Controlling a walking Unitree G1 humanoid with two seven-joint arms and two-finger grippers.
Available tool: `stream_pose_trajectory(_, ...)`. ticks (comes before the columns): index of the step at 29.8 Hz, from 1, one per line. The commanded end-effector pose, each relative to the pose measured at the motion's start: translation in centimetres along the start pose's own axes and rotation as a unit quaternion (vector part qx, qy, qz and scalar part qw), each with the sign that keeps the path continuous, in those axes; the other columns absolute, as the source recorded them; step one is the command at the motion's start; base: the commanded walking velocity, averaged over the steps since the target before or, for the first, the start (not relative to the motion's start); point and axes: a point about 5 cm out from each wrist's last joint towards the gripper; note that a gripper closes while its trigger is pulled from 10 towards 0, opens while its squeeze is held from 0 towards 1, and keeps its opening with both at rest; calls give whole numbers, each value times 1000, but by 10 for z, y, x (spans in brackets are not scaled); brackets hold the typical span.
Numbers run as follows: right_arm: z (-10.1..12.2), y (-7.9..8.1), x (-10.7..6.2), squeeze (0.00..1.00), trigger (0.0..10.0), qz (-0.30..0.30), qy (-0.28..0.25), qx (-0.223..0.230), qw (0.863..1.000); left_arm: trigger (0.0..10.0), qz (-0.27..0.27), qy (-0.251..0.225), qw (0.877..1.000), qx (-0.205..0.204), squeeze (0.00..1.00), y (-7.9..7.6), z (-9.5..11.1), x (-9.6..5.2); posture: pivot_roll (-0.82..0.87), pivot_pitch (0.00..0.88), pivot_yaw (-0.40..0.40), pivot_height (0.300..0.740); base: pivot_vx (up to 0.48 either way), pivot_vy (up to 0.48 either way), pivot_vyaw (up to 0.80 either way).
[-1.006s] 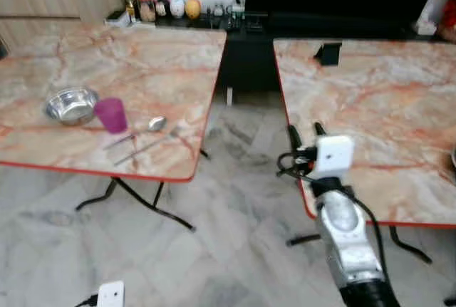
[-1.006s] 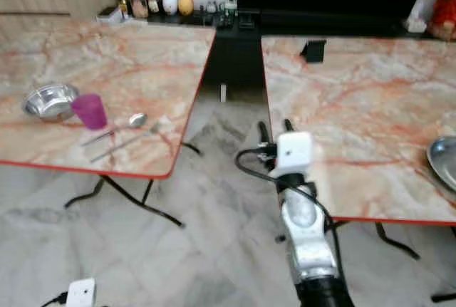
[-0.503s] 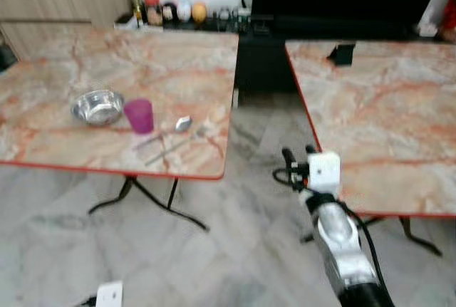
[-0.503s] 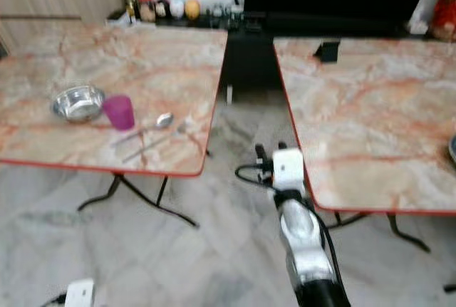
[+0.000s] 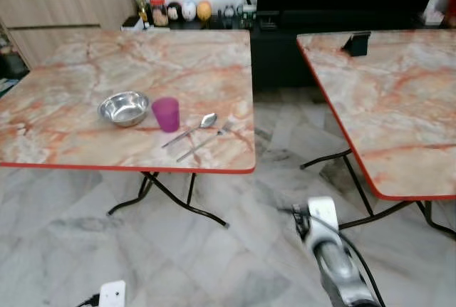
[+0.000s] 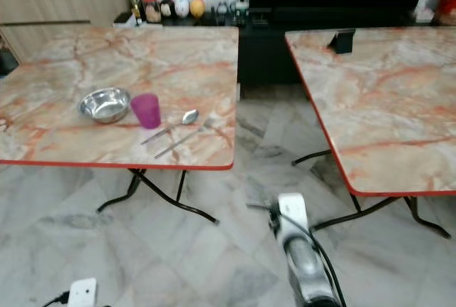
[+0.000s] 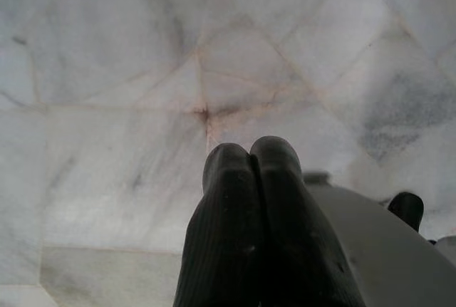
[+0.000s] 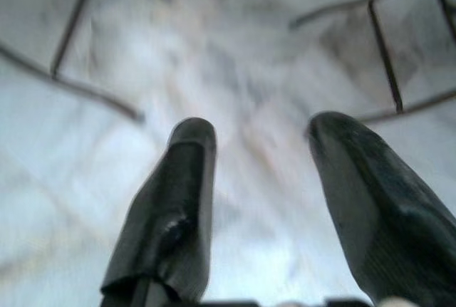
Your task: Setting the table
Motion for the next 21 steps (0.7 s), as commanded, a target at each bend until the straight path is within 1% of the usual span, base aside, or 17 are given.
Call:
stream_pose_trajectory(1,-9,6,-2,0,10000,4,24,-7,1000,10000,6,8,1000,4,0,5,-2,-1,-79,0,19,732,0,281,0)
stream_pose_trajectory(3,-33,4,-9,0,10000,-6,74,-3,997,10000,6,9,1000,4,0,5,-2,-1,-77,0,21,732,0,283,0)
stream_pose_trajectory(8,-51,6,-16,0,10000,-5,113,9,994,10000,6,8,1000,5,0,5,-2,-1,-69,0,20,732,0,280,0)
stream_pose_trajectory(10,-53,13,-17,0,10000,12,115,13,993,10000,7,8,1000,4,0,5,-2,0,-69,0,20,732,0,279,0)
stream_pose_trajectory(14,-51,20,-16,0,10000,31,113,4,993,10000,7,9,1000,4,0,4,-1,0,-75,0,23,732,0,279,0)
stream_pose_trajectory(21,-45,24,-14,0,10000,35,109,8,993,10000,7,9,1000,3,0,4,-1,0,-68,0,20,732,0,279,0)
Point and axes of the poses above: a point about 5 cm out from each wrist's last joint towards the gripper, its own x axis pointing out of the wrist towards the gripper, its own z axis along the axis of the wrist's last joint, y = z × x
